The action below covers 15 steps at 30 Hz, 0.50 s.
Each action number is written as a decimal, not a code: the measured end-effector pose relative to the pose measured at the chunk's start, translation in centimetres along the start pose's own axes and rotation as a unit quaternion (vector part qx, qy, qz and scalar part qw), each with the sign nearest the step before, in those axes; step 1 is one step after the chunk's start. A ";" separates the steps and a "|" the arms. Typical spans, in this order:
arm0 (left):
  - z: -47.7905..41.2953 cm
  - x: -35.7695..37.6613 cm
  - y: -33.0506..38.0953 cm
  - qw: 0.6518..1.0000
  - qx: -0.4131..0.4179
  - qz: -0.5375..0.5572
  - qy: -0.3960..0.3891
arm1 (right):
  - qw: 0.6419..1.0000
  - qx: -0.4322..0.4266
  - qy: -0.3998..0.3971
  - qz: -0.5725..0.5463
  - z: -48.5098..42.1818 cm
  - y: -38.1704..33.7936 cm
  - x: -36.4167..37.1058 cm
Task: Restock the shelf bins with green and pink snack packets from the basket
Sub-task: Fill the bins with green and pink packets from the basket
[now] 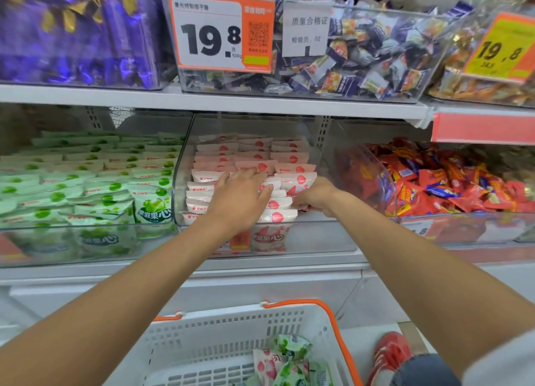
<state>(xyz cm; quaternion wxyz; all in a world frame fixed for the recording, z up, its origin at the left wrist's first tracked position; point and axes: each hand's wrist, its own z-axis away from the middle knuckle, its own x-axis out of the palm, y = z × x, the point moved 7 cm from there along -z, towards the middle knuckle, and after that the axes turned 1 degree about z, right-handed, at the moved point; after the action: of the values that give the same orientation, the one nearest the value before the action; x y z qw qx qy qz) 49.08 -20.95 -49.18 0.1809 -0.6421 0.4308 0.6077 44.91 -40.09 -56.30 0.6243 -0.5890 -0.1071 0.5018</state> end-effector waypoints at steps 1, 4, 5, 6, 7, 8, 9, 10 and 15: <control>0.0 0.0 0.0 1.000 -0.001 0.000 0.000 | 1.000 -0.009 -0.014 0.002 -0.1 -0.2 0.2; 0.0 0.1 0.0 1.000 -0.005 -0.005 -0.004 | 0.999 -0.015 -0.047 0.007 -0.2 -0.3 0.5; 0.0 0.1 0.0 1.000 -0.005 -0.007 -0.004 | 0.998 -0.016 -0.052 0.003 -0.4 -0.2 0.6; 0.0 0.1 0.0 1.000 -0.003 -0.008 -0.003 | 0.998 -0.017 -0.057 -0.003 -0.4 -0.2 0.7; 0.0 0.1 0.1 1.000 -0.002 -0.008 -0.002 | 0.998 -0.018 -0.066 -0.011 -0.4 -0.2 0.9; 0.0 0.0 0.1 1.000 -0.001 -0.008 -0.002 | 0.997 -0.020 -0.073 -0.018 -0.2 -0.3 1.1; 0.0 0.1 0.1 1.000 -0.001 -0.009 -0.003 | 0.996 -0.025 -0.079 -0.020 -0.3 -0.2 1.3; 0.0 0.1 0.1 1.000 -0.002 -0.010 -0.003 | 0.996 -0.026 -0.078 -0.019 -0.5 -0.1 1.4; -0.2 0.3 -0.2 1.000 -0.007 -0.013 -0.006 | 0.998 -0.022 -0.064 -0.012 -1.7 0.2 1.5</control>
<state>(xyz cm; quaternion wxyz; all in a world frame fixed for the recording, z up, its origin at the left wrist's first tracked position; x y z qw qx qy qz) 49.31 -21.08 -49.46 0.1866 -0.6453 0.4169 0.6123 46.78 -40.06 -57.69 0.6090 -0.5682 -0.1655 0.5282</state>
